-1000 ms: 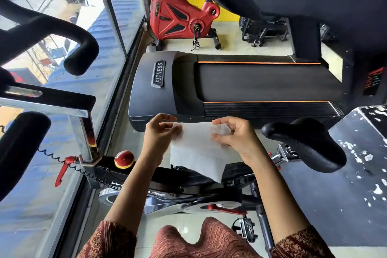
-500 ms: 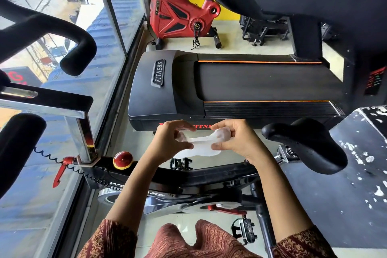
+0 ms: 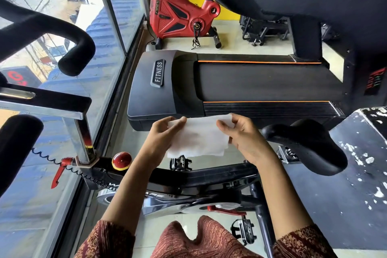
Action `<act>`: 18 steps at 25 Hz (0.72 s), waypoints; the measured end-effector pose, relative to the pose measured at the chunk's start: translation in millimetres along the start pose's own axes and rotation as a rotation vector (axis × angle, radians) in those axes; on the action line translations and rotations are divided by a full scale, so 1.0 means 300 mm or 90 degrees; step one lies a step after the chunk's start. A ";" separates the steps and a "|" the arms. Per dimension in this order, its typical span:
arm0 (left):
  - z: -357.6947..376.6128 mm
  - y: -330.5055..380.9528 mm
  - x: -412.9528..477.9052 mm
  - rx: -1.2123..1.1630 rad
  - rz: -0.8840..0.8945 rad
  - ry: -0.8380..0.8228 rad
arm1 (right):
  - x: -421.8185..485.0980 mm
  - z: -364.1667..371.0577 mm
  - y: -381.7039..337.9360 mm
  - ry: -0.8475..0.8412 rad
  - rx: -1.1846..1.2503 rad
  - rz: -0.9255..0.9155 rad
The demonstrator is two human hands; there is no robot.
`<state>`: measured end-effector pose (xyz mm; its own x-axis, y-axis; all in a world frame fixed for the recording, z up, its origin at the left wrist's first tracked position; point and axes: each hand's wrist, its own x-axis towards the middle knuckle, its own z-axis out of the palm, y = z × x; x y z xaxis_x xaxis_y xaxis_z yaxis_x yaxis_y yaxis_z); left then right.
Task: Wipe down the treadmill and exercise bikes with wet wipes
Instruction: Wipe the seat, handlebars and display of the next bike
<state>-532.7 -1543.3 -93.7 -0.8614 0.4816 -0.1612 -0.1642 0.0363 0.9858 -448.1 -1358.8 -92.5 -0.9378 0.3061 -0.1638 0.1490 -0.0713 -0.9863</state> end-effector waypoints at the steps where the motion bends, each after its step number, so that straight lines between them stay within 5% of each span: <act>1: 0.010 -0.003 0.000 -0.040 -0.030 -0.006 | 0.002 0.011 0.005 0.008 0.034 0.021; 5: 0.005 0.000 0.007 -0.196 -0.166 -0.029 | -0.005 0.025 -0.005 0.041 0.056 0.110; 9: -0.018 -0.004 0.006 -0.202 -0.143 -0.038 | -0.012 0.004 -0.002 0.048 0.056 0.085; 15: 0.056 -0.011 0.001 -0.059 -0.029 0.041 | 0.007 0.072 0.002 0.258 -0.437 -0.125; 18: 0.094 -0.019 -0.001 -0.063 -0.009 0.035 | -0.022 0.145 -0.024 0.170 -0.500 -0.169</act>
<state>-517.9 -1519.0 -97.8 -0.8833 0.4328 -0.1801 -0.2205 -0.0445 0.9744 -456.6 -1401.7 -83.2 -0.8820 0.4392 0.1709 0.2011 0.6788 -0.7062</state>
